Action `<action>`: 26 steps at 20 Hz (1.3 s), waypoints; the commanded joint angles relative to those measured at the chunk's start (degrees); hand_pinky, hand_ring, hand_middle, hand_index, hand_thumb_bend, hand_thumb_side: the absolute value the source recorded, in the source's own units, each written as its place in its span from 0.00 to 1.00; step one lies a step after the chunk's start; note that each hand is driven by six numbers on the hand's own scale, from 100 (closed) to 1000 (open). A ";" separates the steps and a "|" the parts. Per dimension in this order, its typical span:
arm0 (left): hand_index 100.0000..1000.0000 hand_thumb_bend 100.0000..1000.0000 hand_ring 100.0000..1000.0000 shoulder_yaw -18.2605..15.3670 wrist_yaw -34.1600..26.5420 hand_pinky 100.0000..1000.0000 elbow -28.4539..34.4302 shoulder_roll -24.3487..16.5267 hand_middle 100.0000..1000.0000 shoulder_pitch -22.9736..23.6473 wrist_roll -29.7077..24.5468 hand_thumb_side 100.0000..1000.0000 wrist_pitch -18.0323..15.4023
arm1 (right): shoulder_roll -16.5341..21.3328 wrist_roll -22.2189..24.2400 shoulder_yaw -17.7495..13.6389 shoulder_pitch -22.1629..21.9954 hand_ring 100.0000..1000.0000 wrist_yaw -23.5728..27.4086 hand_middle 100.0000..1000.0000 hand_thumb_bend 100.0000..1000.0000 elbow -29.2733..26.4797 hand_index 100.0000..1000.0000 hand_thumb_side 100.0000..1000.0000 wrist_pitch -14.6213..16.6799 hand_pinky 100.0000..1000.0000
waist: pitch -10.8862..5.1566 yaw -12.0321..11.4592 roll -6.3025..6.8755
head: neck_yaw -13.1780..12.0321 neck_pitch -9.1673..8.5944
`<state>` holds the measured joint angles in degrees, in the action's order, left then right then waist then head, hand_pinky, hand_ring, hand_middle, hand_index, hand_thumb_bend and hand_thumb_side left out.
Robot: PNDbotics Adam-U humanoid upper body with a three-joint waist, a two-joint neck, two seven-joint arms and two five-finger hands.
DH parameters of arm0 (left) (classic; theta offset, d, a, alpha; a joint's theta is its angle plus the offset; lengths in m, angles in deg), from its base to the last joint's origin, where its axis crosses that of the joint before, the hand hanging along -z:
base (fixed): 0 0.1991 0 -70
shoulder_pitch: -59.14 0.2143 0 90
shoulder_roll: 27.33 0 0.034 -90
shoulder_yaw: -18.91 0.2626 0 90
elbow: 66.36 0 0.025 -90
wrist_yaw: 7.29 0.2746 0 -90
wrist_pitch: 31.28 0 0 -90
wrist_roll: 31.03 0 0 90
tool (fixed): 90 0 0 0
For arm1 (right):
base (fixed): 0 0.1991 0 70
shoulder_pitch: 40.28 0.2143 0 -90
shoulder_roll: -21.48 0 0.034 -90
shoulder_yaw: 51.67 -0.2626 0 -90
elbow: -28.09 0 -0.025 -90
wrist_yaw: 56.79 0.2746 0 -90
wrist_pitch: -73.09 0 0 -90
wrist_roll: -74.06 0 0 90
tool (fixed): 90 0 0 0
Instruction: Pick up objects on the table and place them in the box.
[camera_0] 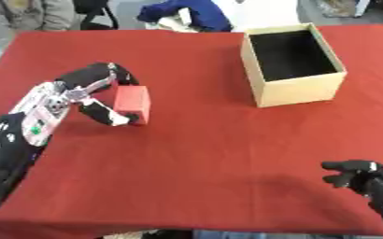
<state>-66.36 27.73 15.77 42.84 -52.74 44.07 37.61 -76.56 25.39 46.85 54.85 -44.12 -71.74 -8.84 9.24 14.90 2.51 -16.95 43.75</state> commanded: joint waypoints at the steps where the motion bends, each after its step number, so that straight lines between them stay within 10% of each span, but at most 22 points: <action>1: 0.70 0.38 0.53 -0.15 -2.27 0.85 2.23 -3.25 0.36 -1.91 0.12 0.22 -0.11 | 0.91 0.20 0.08 0.68 0.90 -0.22 0.54 0.00 -0.55 0.81 0.57 -0.02 0.83 | -0.89 0.06 0.11 | 0.25 -0.26; 11: 0.70 0.39 0.53 2.94 -4.84 0.81 -0.68 -2.70 0.37 -12.00 -0.33 0.16 -1.19 | 1.23 1.14 1.11 1.21 0.91 0.39 0.54 0.00 -0.70 0.81 0.57 -0.24 0.83 | -1.22 1.49 0.27 | 0.11 -0.93; 26: 0.69 0.41 0.52 4.97 1.57 0.78 -18.58 9.10 0.37 -31.33 3.92 0.13 -4.36 | 1.48 5.54 5.61 3.70 0.91 1.81 0.54 0.00 -1.07 0.81 0.57 -1.47 0.83 | -0.45 7.29 1.00 | -1.55 -2.29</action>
<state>-61.28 28.25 -2.21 52.28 -82.56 47.27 33.63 -75.99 30.36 52.10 57.95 -42.81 -71.76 -10.27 9.54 22.36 3.75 -18.22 42.15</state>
